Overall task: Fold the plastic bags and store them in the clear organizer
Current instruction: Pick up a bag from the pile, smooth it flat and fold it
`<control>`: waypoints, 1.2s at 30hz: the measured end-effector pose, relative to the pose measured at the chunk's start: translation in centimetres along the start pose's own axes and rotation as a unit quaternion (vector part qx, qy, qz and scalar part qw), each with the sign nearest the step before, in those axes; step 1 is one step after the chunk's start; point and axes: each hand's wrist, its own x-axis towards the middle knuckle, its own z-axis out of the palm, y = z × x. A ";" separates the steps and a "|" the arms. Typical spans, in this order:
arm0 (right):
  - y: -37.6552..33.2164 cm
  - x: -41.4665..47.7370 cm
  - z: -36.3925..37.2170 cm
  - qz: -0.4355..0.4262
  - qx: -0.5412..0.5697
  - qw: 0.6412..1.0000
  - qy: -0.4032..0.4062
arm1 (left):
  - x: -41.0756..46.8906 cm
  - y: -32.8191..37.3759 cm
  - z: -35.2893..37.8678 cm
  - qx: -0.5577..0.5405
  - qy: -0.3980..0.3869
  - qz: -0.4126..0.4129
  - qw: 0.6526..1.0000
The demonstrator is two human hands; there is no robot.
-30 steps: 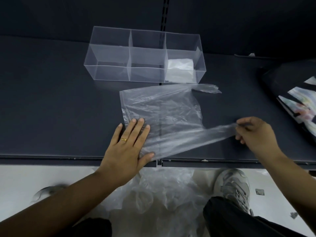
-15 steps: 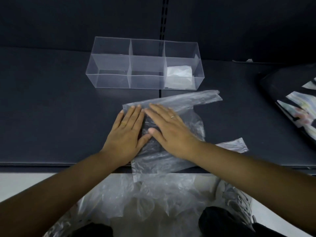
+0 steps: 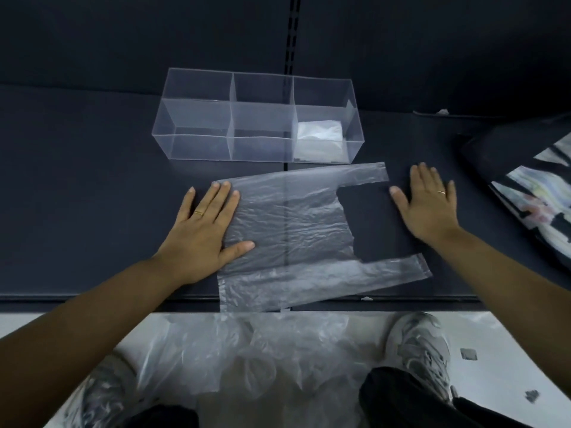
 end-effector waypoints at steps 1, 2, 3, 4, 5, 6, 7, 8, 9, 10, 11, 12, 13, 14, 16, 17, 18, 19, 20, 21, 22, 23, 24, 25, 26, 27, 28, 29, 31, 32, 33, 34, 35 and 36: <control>-0.7 -0.6 -0.4 0.002 0.017 1.000 0.021 | -0.2 -0.1 -0.4 -0.015 0.014 -0.002 1.000; -1.7 -1.5 -0.8 -0.021 0.042 0.998 0.049 | -0.7 0.1 -0.7 -0.034 0.046 0.008 0.998; -3.1 -3.0 -1.0 -0.075 0.076 0.992 0.074 | -1.5 0.5 -0.7 -0.050 0.082 0.036 0.995; -4.8 -4.9 -1.1 -0.150 0.110 0.979 0.080 | -2.5 1.2 -0.5 -0.064 0.105 0.079 0.989; -6.4 -7.3 -1.0 -0.229 0.138 0.962 0.064 | -3.7 2.0 -0.1 -0.073 0.112 0.128 0.983; -8.0 -9.9 -0.5 -0.299 0.153 0.941 0.034 | -5.0 2.8 0.6 -0.074 0.103 0.171 0.977; -9.2 -12.1 0.1 -0.355 0.151 0.923 0.002 | -6.2 3.5 1.2 -0.064 0.084 0.199 0.974; -10.0 -13.9 0.7 -0.395 0.138 0.908 -0.026 | -7.3 4.0 1.7 -0.046 0.067 0.213 0.974; -10.6 -15.2 1.3 -0.418 0.120 0.899 -0.048 | -8.1 4.2 2.3 -0.029 0.067 0.215 0.974; -10.9 -16.0 1.8 -0.425 0.102 0.898 -0.059 | -8.7 4.2 2.7 -0.021 0.088 0.213 0.973; -11.0 -16.5 2.0 -0.421 0.090 0.901 -0.058 | -9.1 4.2 2.7 -0.034 0.119 0.210 0.970; -11.2 -16.6 2.0 -0.410 0.090 0.906 -0.045 | -9.3 4.2 2.5 -0.062 0.149 0.209 0.964; -11.3 -16.7 1.9 -0.400 0.104 0.910 -0.025 | -9.5 4.3 2.2 -0.093 0.175 0.211 0.957; -11.3 -16.8 1.8 -0.392 0.124 0.912 -0.003 | -9.7 4.5 1.8 -0.118 0.197 0.213 0.950; -11.1 -16.9 1.6 -0.394 0.165 0.904 0.033 | -9.9 5.3 0.9 -0.163 0.216 0.202 0.941; -10.9 -16.9 1.4 -0.399 0.181 0.898 0.045 | -9.9 5.5 0.3 -0.193 0.215 0.184 0.939; -10.5 -16.8 1.2 -0.397 0.193 0.896 0.049 | -9.9 5.6 -0.5 -0.232 0.204 0.155 0.938; -10.0 -16.5 0.8 -0.387 0.203 0.898 0.047 | -9.9 5.4 -1.4 -0.279 0.182 0.116 0.936; -9.4 -16.1 0.2 -0.370 0.212 0.904 0.040 | -9.8 5.1 -2.4 -0.327 0.156 0.069 0.929; -8.6 -15.6 -0.5 -0.351 0.219 0.910 0.027 | -9.8 4.5 -3.2 -0.377 0.128 0.017 0.917; -7.7 -15.1 -1.1 -0.336 0.221 0.916 0.006 | -9.8 3.8 -3.9 -0.419 0.098 -0.031 0.902; -6.7 -14.5 -1.9 -0.325 0.219 0.920 -0.022 | -9.8 3.0 -4.4 -0.450 0.073 -0.068 0.887; -5.7 -14.0 -2.8 -0.313 0.219 0.922 -0.057 | -9.9 2.2 -4.8 -0.472 0.050 -0.092 0.875; -4.7 -13.5 -3.9 -0.293 0.228 0.923 -0.097 | -9.9 1.4 -5.2 -0.487 0.028 -0.102 0.867; -3.8 -13.1 -5.0 -0.262 0.247 0.924 -0.134 | -9.8 0.6 -5.5 -0.497 0.005 -0.103 0.861; -3.0 -12.5 -5.8 -0.232 0.267 0.921 -0.161 | -9.7 -0.1 -5.8 -0.509 -0.017 -0.102 0.855; -2.2 -11.9 -6.6 -0.212 0.284 0.918 -0.176 | -9.6 -0.6 -6.1 -0.527 -0.031 -0.103 0.843; -1.6 -11.1 -7.1 -0.200 0.295 0.917 -0.181 | -9.3 -1.0 -6.5 -0.550 -0.032 -0.109 0.828; -0.9 -9.4 -7.6 -0.163 0.342 0.908 -0.181 | -8.3 -1.5 -7.2 -0.591 -0.011 -0.133 0.795; -0.8 -8.5 -7.5 -0.140 0.377 0.899 -0.175 | -7.6 -1.6 -7.4 -0.600 0.007 -0.149 0.786; -0.9 -7.5 -7.1 -0.119 0.407 0.891 -0.162 | -6.7 -1.9 -7.3 -0.598 0.028 -0.167 0.783; -1.2 -6.6 -6.4 -0.098 0.428 0.886 -0.148 | -5.7 -2.0 -7.1 -0.596 0.045 -0.187 0.780; -1.6 -5.6 -5.7 -0.079 0.437 0.886 -0.131 | -4.6 -2.3 -6.7 -0.592 0.064 -0.206 0.777; -2.2 -4.8 -4.8 -0.061 0.439 0.889 -0.118 | -3.6 -2.5 -6.3 -0.590 0.080 -0.223 0.772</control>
